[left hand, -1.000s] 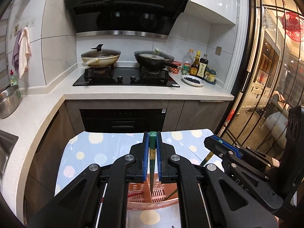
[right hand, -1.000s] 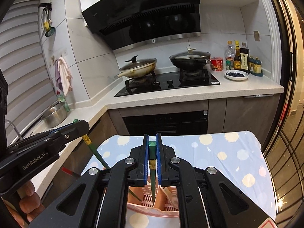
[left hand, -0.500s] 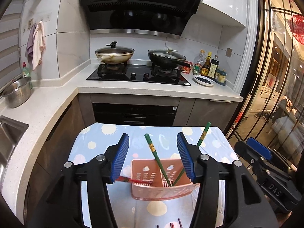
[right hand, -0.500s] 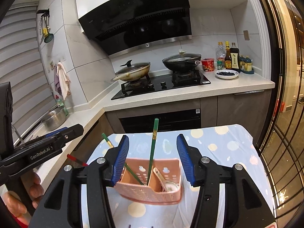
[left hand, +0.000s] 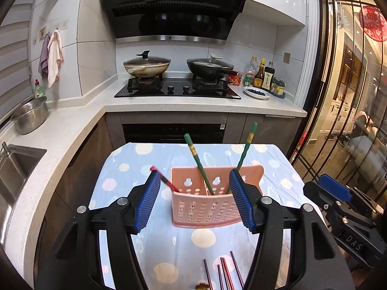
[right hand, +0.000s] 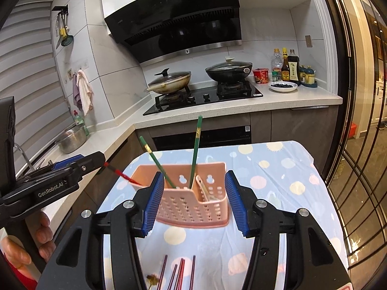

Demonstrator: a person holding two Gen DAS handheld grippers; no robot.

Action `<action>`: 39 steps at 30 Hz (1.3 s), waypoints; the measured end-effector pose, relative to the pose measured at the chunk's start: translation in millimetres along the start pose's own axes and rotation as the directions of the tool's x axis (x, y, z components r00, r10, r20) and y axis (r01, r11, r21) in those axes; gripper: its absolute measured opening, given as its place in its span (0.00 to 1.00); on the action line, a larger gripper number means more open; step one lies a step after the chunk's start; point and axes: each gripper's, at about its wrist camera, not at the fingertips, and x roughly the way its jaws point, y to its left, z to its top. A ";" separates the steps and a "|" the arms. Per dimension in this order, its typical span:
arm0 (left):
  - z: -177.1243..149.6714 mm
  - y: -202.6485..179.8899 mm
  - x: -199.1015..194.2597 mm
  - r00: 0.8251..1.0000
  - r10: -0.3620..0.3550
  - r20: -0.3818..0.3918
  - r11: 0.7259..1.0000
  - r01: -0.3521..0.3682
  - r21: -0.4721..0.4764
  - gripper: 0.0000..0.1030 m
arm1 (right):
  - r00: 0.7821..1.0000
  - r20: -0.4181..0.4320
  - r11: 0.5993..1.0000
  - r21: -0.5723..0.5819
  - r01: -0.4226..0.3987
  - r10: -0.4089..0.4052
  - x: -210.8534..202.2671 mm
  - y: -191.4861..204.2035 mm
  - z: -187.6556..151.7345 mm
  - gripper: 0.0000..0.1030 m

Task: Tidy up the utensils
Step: 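Open the left tool releasing its chopstick while the right tool releases its chopstick, then move the left tool toward the gold spoon while the right tool approaches a dark red chopstick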

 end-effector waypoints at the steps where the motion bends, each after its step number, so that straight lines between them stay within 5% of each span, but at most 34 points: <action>1: -3.7 0.4 -1.2 1.000 0.002 -0.005 1.000 -0.002 0.001 0.55 | 1.000 -0.004 1.000 -0.001 0.002 -0.002 -2.6 0.5 -3.2 0.50; 23: -110.3 5.4 -26.6 0.986 0.043 -0.159 0.999 -0.045 -0.011 0.60 | 0.984 -0.177 0.999 -0.043 0.026 -0.034 -44.0 4.2 -121.9 0.50; 39: -224.7 0.8 -14.6 0.932 0.028 -0.361 0.999 -0.033 -0.006 0.60 | 0.935 -0.342 0.993 -0.094 0.066 -0.094 -49.3 5.2 -227.8 0.50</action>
